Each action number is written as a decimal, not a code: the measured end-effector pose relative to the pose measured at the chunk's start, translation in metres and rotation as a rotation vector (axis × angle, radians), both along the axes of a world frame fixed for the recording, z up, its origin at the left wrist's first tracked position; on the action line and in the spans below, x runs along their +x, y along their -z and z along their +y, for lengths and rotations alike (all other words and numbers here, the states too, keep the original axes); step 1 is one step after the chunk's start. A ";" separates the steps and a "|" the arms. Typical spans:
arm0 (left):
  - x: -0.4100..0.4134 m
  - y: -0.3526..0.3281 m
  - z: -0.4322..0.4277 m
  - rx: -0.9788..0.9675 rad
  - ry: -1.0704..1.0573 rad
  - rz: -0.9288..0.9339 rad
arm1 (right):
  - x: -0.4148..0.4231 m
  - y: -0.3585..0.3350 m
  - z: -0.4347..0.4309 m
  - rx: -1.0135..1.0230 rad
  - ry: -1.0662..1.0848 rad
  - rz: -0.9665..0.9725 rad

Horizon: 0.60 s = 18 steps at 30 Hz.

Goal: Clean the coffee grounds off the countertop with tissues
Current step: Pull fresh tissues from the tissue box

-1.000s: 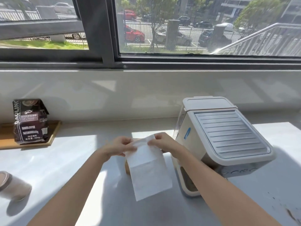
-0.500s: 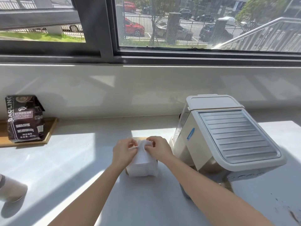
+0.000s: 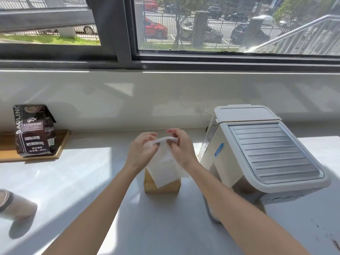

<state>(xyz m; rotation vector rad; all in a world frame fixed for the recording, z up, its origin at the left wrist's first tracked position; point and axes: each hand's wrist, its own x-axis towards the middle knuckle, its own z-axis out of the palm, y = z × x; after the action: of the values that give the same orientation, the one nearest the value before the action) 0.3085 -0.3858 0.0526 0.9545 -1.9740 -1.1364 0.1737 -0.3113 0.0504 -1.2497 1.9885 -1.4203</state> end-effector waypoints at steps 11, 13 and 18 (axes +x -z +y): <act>0.024 -0.083 0.011 0.414 0.328 0.142 | 0.013 -0.098 0.023 -0.293 -0.057 -0.137; 0.029 -0.078 0.021 0.467 0.369 0.078 | 0.014 -0.102 0.035 -0.286 -0.054 -0.182; 0.025 -0.082 0.046 0.480 0.321 0.111 | 0.007 -0.103 0.069 -0.145 -0.064 -0.529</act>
<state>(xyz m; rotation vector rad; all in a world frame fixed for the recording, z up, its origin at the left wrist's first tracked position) 0.3337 -0.3401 0.1344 0.7931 -1.8402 -1.8613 0.1808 -0.2420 0.1529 -0.8594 1.4995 -1.6746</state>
